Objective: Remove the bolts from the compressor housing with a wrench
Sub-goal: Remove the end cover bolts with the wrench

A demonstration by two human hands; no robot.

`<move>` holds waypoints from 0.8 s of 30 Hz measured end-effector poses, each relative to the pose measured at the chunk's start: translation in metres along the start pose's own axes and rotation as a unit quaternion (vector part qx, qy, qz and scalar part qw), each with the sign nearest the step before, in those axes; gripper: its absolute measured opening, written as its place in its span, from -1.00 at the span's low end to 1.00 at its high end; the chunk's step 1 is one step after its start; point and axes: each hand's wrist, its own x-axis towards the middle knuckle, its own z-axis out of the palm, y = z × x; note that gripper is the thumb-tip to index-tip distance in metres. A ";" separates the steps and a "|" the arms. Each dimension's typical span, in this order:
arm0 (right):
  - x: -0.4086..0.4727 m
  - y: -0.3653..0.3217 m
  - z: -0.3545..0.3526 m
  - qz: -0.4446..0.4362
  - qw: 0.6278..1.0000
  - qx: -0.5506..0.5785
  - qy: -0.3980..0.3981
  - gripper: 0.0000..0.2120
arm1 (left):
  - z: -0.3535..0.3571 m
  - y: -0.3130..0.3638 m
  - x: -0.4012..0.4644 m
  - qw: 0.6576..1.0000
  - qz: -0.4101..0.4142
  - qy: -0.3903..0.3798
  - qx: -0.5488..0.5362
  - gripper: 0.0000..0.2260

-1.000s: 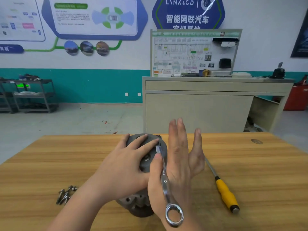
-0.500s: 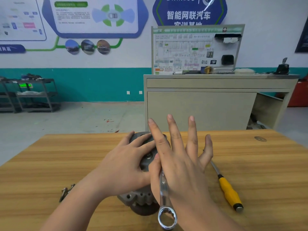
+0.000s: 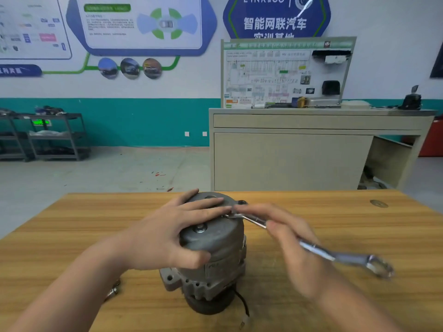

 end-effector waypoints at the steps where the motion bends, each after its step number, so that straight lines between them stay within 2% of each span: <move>1: 0.003 0.008 -0.009 0.030 0.999 0.043 0.012 -0.66 | 0.000 0.000 0.001 1.000 0.007 -0.001 0.008 -0.30; 4: 0.022 0.029 -0.031 0.185 0.957 0.204 0.090 -0.86 | 0.004 0.000 0.002 0.999 0.016 0.037 0.011 -0.26; 6: 0.041 0.038 -0.041 0.261 0.916 0.291 0.091 -0.91 | 0.008 -0.004 -0.003 0.996 -0.002 0.089 -0.024 -0.18; 8: 0.064 0.044 -0.041 0.326 0.885 0.322 0.086 -0.92 | 0.016 -0.009 -0.011 0.984 -0.049 0.155 -0.072 -0.09; 11: 0.100 0.049 -0.031 0.398 0.871 0.278 0.082 -0.84 | 0.037 -0.013 -0.022 0.954 -0.117 0.211 -0.175 -0.04; 14: 0.130 0.042 -0.016 0.421 0.897 0.135 0.005 -0.84 | 0.056 -0.011 -0.024 0.921 -0.136 0.221 -0.292 0.05; 18: 0.153 0.009 0.014 0.361 0.914 -0.144 -0.114 -0.82 | 0.069 -0.001 -0.016 0.871 -0.144 0.263 -0.388 0.19; 20: 0.152 -0.017 0.032 0.293 0.903 -0.258 -0.178 -0.81 | 0.075 -0.001 -0.010 0.850 -0.124 0.286 -0.424 0.06; 22: 0.141 -0.038 0.054 0.184 0.890 -0.353 -0.221 -0.77 | 0.078 -0.002 -0.008 0.855 -0.120 0.301 -0.406 -0.09; 24: 0.114 -0.051 0.075 0.070 0.868 -0.443 -0.213 -0.73 | 0.083 -0.005 -0.005 0.866 -0.141 0.305 -0.370 -0.24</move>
